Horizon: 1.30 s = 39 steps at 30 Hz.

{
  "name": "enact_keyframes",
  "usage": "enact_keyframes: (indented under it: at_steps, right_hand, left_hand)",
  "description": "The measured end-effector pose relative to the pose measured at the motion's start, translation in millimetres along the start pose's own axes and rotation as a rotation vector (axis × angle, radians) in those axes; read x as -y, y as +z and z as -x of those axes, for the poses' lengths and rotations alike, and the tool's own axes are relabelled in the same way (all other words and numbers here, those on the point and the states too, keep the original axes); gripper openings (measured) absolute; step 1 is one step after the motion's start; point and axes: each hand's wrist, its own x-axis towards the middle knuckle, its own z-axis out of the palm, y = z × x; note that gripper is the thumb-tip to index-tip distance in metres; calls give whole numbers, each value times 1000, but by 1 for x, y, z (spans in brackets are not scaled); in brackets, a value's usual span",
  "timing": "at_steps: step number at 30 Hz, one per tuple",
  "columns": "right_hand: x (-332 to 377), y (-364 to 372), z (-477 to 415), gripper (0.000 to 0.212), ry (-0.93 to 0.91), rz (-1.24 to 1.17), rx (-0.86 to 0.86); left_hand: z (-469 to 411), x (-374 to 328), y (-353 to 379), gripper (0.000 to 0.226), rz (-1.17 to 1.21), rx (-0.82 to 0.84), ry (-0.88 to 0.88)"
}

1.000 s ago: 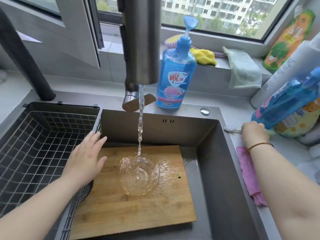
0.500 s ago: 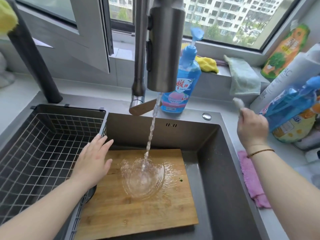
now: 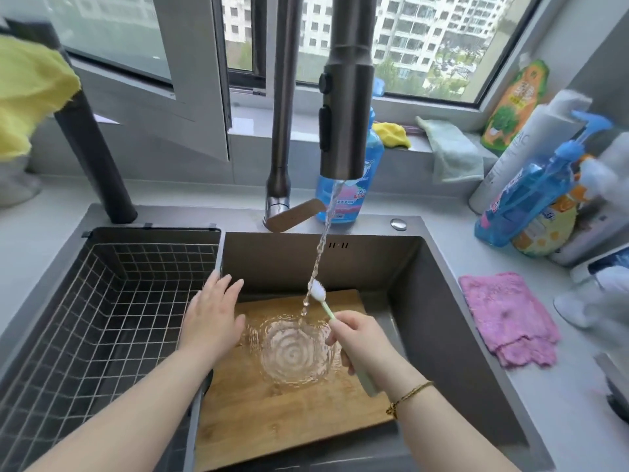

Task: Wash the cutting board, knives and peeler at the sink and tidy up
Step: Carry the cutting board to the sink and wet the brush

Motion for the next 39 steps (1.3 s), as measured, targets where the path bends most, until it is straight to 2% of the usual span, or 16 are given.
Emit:
enact_keyframes:
  at_steps: [8,13,23,25,28,30,31,32,35,37,39]
  right_hand:
    - [13,7,14,21,-95,-17,-12]
    - [9,5,18,14,-113,23,-15]
    - [6,0,22,17,-124,23,-18]
    - [6,-2,22,17,-109,2,-24]
    - [8,-13,22,17,-58,-145,-46]
    - [11,-22,20,15,-39,-276,-45]
    - [13,-26,18,15,-40,-312,-45]
    - [15,-29,16,14,-48,-331,-46]
    - [22,-37,5,13,-86,-374,-46]
    - [27,-42,-2,12,-105,-371,-51]
    - [32,-47,-7,12,-120,-348,-59]
  left_hand:
    - [1,1,0,57,14,-5,7]
    - [1,2,1,56,7,2,6]
    - [1,2,0,52,3,-16,12]
    - [2,3,1,50,-21,-40,29]
    - [8,1,5,35,95,-158,55]
    - [14,-8,4,33,204,-285,165]
    - [20,-19,1,32,265,-297,217]
    - [26,-33,-4,29,384,-197,228]
    - [42,-79,-9,22,731,172,112]
    - [43,-102,-6,27,884,308,74]
    - [40,-118,-11,27,1009,361,9]
